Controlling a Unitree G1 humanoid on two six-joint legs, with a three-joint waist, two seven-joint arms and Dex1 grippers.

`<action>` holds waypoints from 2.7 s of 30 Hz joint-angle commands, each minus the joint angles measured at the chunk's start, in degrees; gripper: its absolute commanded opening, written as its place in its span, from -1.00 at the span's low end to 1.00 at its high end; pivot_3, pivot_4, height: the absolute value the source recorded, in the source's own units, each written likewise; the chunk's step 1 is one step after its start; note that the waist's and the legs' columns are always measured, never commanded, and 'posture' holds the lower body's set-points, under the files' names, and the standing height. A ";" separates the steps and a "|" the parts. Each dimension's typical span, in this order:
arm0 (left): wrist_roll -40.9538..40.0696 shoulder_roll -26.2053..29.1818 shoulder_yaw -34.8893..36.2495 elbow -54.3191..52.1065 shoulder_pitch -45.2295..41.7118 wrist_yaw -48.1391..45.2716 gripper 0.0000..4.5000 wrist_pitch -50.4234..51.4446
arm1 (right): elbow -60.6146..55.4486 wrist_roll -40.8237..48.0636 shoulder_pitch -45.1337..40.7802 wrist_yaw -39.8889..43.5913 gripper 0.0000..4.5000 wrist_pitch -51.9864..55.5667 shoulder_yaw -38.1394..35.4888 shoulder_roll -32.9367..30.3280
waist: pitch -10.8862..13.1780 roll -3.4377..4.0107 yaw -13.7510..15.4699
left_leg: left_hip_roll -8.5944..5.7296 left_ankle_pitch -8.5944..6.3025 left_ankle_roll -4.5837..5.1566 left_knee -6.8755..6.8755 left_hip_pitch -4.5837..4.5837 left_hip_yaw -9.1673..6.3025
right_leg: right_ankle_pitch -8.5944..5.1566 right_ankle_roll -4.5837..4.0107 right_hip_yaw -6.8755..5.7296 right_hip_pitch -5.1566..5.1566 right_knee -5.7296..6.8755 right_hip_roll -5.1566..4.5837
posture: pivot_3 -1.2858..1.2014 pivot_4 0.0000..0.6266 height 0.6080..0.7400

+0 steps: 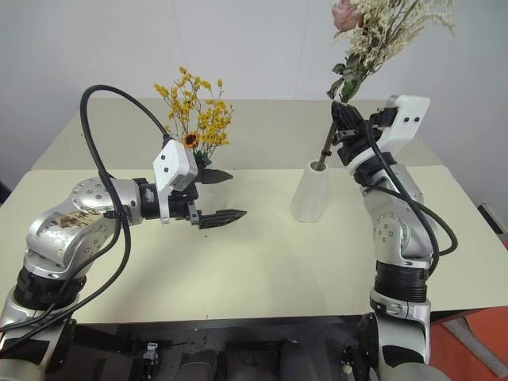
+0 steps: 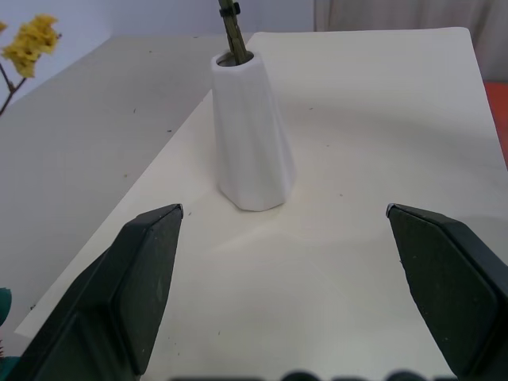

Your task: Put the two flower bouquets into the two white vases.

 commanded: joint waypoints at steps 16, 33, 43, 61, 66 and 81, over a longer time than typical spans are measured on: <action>-0.27 0.33 1.91 -2.30 -0.37 0.41 1.00 -0.58 | 0.75 -2.42 1.83 1.25 -0.90 -3.41 1.26 0.98 | 0.00 0.00 0.01 | 0.00 0.00 0.00 0.00 0.00 0.00 | -0.02 0.02 0.00 0.00 -0.01 0.00 | 0.03 -0.52 1.00; -0.53 0.18 2.16 -2.38 -0.31 0.40 1.00 -0.70 | 3.01 -4.73 4.26 2.85 -0.90 -8.10 1.47 2.93 | 0.00 0.00 0.03 | 0.00 0.00 0.00 0.00 -0.01 0.00 | -0.01 0.02 0.00 0.00 -0.02 0.00 | 0.03 -0.52 1.00; -0.43 0.20 2.15 -1.91 -0.52 0.24 1.00 -1.02 | 2.69 -4.99 6.02 4.90 -0.31 -13.30 1.69 4.25 | 0.00 0.01 0.00 | 0.00 0.00 0.00 0.00 0.01 0.00 | -0.02 0.04 0.00 0.00 -0.01 0.00 | 0.03 -0.52 1.00; 0.23 -0.46 1.31 -1.17 -0.46 -0.71 1.00 -3.35 | -7.99 -3.48 15.46 7.85 0.99 -12.38 3.85 3.63 | 0.00 0.00 0.05 | 0.00 0.00 0.00 0.00 0.02 -0.01 | -0.07 0.12 0.00 0.01 0.00 0.00 | 0.03 -0.52 1.00; 0.06 -0.27 1.66 -1.29 -0.35 -0.70 1.00 -3.38 | -12.68 -0.64 19.82 9.48 0.99 -10.40 1.47 0.86 | 0.00 0.00 0.15 | -0.01 0.00 0.00 0.01 0.01 -0.01 | -0.08 0.13 0.00 0.01 -0.01 -0.01 | 0.03 -0.52 1.00; -6.38 4.22 12.40 -4.20 5.52 -1.90 1.00 -1.42 | -18.54 16.51 33.21 26.75 0.99 -0.20 -15.05 -22.55 | 0.00 0.01 0.33 | 0.00 -0.01 0.00 0.01 0.03 0.01 | -0.19 0.27 0.01 0.06 -0.06 -0.01 | 0.03 -0.52 1.00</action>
